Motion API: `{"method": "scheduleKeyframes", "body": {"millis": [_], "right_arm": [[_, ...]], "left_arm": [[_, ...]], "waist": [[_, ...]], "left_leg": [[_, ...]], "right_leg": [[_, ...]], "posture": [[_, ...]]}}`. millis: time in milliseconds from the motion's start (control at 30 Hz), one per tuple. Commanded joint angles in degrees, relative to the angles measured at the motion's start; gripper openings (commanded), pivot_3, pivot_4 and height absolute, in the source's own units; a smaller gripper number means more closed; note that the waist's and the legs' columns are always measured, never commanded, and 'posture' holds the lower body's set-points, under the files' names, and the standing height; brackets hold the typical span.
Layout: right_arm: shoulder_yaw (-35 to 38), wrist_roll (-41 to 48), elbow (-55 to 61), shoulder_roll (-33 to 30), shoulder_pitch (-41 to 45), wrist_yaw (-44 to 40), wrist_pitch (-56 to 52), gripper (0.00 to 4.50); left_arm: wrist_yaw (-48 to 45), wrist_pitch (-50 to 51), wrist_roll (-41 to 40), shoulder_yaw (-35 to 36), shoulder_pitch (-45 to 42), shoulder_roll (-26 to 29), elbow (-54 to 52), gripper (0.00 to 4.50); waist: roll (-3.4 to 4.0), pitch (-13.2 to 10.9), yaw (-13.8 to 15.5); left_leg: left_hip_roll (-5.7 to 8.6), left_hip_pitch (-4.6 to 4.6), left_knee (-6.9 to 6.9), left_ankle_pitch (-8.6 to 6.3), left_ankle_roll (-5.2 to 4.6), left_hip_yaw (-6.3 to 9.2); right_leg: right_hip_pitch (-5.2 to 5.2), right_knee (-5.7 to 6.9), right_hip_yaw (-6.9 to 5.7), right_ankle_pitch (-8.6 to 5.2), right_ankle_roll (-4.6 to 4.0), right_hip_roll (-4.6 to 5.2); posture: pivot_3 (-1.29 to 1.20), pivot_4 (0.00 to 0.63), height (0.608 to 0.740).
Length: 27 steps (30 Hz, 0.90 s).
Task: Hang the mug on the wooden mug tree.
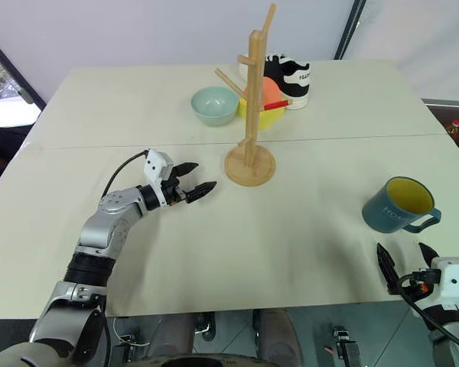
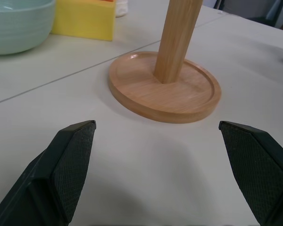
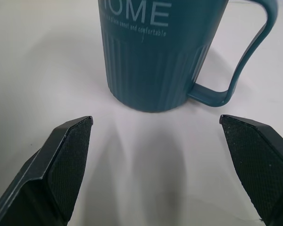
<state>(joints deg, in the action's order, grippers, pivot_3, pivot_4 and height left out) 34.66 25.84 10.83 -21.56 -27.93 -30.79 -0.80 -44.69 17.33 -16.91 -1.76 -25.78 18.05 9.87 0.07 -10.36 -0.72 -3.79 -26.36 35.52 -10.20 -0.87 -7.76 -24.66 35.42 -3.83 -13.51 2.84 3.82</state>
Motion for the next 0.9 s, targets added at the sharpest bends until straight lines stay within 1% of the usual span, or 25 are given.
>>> {"method": "scheduleKeyframes", "body": {"millis": [33, 300, 400, 567, 733, 900], "right_arm": [[0.86, -0.01, 0.43, -0.86, 0.01, 0.15, 0.49, 4.48], [1.39, -0.27, 0.14, -1.46, 0.31, 0.4, 0.38, 4.48], [1.69, -0.73, 0.04, -1.8, 0.54, 1.23, 0.14, 4.48], [2.18, -1.26, -0.56, -2.39, 1.58, 3.14, -0.07, 4.48], [3.66, -1.92, -0.62, -2.98, 3.75, 7.25, -0.6, 4.48], [4.12, -3.11, -1.56, -3.08, 5.79, 9.65, -0.69, 4.48]], "left_arm": [[0.4, -0.18, -0.75, 0.99, -0.32, 0.41, -2.23, 4.5], [-0.01, 0.99, -1.6, 0.69, -0.03, -0.01, -3.0, 4.5], [-1.74, 1.56, -1.95, -0.15, -0.44, -0.17, -3.58, 4.5], [-8.67, 3.13, -5.87, -3.12, 0.9, -0.05, -10.47, 4.5], [-16.19, 6.25, -9.42, -8.81, 2.0, 1.63, -18.68, 4.5], [-17.33, 7.57, -10.0, -11.92, 1.13, 1.51, -21.52, 4.5]], "waist": [[0.0, 0.0, -0.02], [0.02, 0.01, 0.02], [0.03, 0.02, 0.02], [0.03, 0.02, 0.08], [0.1, 0.06, -0.05], [0.27, 0.17, -0.06]], "left_leg": [[0.0, 0.0, 0.01, 0.0, 0.0, 0.0], [0.0, -0.01, 0.03, 0.0, 0.0, 0.01], [0.0, -0.01, 0.03, 0.0, 0.0, 0.0], [0.0, -0.04, 0.13, 0.0, 0.0, 0.01], [0.0, -0.01, 0.17, 0.0, 0.0, 0.0], [-0.01, 0.06, 0.2, 0.0, 0.0, 0.03]], "right_leg": [[0.0, 0.0, 0.0, 0.02, -0.01, 0.0], [-0.01, 0.0, 0.04, 0.08, -0.03, 0.02], [0.0, 0.0, 0.04, 0.08, -0.03, 0.01], [0.03, 0.0, 0.01, 0.08, -0.03, 0.0], [0.07, 0.01, 0.04, 0.09, -0.03, 0.0], [0.13, 0.04, 0.05, 0.09, -0.02, -0.02]], "posture": [[0.0, 0.15, 0.721], [0.0, 0.15, 0.721], [0.0, 0.15, 0.721], [0.0, 0.15, 0.721], [0.0, 0.15, 0.721], [0.0, 0.15, 0.721]]}}
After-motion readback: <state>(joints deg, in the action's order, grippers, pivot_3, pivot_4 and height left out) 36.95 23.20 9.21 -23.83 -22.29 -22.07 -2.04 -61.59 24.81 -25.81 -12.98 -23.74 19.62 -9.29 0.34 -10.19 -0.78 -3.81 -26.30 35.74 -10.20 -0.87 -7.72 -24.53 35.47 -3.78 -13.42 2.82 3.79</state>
